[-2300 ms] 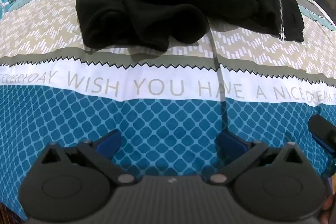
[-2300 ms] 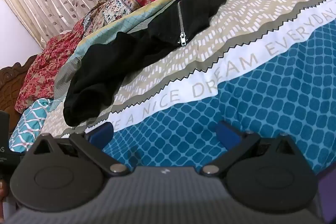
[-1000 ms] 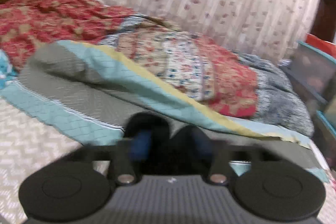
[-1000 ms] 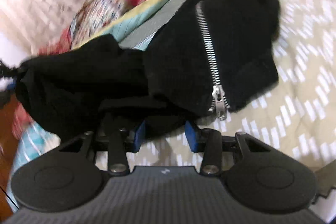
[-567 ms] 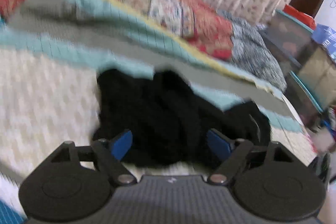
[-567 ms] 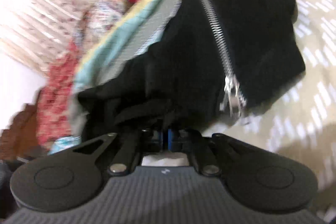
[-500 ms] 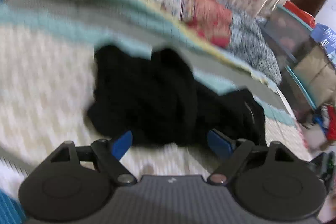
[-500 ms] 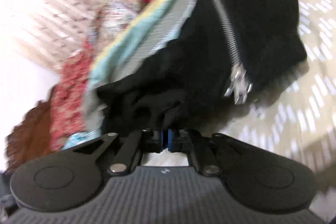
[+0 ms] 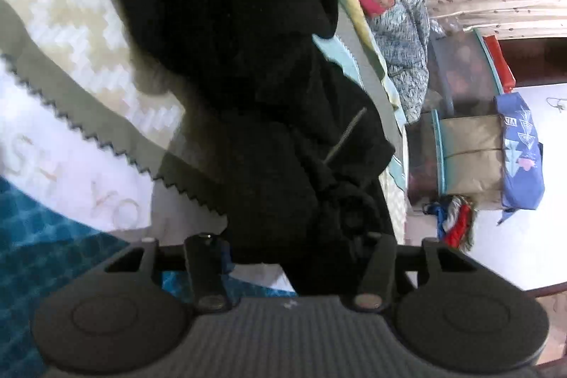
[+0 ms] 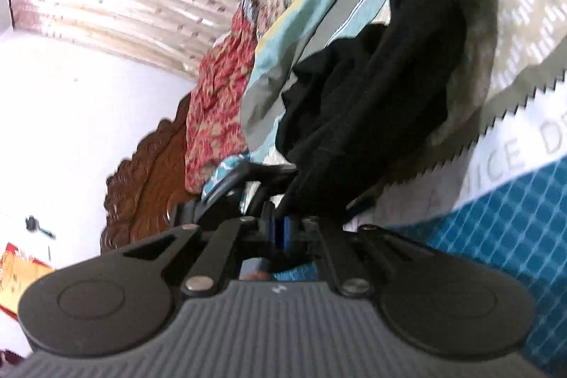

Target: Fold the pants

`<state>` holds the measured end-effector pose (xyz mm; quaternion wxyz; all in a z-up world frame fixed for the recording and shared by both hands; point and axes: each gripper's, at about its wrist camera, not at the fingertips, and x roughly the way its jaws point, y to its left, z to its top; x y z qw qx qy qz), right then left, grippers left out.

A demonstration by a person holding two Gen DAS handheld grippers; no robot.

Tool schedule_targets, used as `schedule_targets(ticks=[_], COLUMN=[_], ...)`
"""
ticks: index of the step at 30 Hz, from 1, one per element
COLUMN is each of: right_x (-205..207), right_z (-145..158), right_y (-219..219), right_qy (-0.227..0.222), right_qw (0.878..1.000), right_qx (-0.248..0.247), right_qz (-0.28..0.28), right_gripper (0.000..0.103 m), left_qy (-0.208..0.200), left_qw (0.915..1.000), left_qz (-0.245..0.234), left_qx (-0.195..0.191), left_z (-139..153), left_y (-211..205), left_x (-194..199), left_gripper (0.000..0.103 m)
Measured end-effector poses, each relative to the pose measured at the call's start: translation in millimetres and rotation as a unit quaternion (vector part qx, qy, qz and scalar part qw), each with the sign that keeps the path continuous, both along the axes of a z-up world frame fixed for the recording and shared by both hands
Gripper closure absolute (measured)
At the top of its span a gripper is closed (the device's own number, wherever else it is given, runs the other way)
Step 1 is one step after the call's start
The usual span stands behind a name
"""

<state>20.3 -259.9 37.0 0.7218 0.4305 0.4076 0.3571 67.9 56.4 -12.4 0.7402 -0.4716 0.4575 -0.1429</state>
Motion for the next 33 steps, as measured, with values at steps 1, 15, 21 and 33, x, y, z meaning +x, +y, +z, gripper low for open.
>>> schedule_targets(ticks=[1,15,21,33], right_x=[-2,16,62,103], right_z=[0,52,81,-7], right_y=[3,-9,29,140], right_qy=[0.0,-0.139,-0.288,-0.375], right_qw=[1.0,0.976,0.894,0.713], right_qx=[0.002,-0.163,-0.334,-0.525], right_qz=[0.003,0.048,0.078,0.276], right_gripper=[0.095,0.08,0.049,0.063], left_qy=[-0.016,-0.047,-0.026,-0.003], left_qw=[0.9996,0.9778,0.9799,0.9831], left_qz=[0.005,0.143,0.117,0.163], left_qx=[0.024,0.146,0.16,0.084], left_z=[11,55,45,27], left_y=[3,126,125,148], left_x=[-6,-191,-191,-207], left_gripper=[0.055,0.058,0.054,0.006])
